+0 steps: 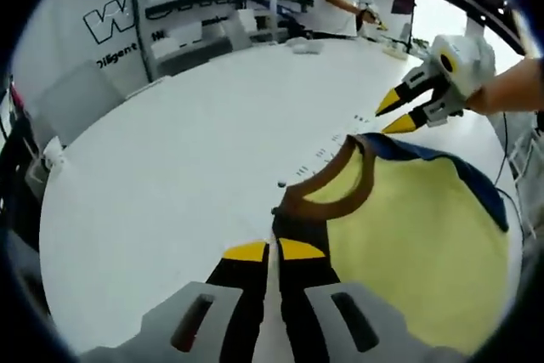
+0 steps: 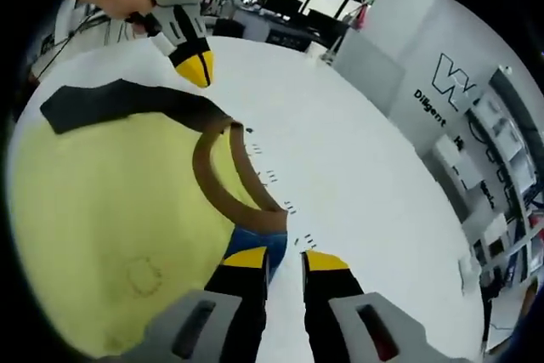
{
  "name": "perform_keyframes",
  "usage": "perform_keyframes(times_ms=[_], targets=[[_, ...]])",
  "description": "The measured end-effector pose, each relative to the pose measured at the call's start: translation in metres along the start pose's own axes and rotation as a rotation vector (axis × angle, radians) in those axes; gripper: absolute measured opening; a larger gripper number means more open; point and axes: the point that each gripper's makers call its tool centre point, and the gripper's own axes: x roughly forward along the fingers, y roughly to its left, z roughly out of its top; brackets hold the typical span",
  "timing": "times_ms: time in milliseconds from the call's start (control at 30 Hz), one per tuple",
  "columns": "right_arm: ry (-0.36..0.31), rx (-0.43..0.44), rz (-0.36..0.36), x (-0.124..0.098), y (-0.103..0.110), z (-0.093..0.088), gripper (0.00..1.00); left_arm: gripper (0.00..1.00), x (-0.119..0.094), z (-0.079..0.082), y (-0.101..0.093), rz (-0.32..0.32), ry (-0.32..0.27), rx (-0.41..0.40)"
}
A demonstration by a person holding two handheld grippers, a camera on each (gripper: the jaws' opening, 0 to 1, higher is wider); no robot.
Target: Fold the garment on the visible template until the final outline fits inside the template.
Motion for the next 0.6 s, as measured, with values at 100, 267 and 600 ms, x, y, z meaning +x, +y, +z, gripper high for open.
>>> perform_keyframes(times_ms=[100,267,600], targets=[[-0.02,0.021,0.006,-0.012,0.005,-0.002,0.1,0.06,-0.013,-0.003,-0.005,-0.015,-0.015,0.017],[-0.053,0.04,0.014,-0.03,0.018,-0.004,0.11,0.08,-0.033,-0.011,-0.021,-0.041,-0.043,0.03],[-0.077,0.09,0.044,-0.075,0.067,-0.028,0.14,0.11,-0.071,-0.046,-0.046,-0.051,-0.038,0.04]])
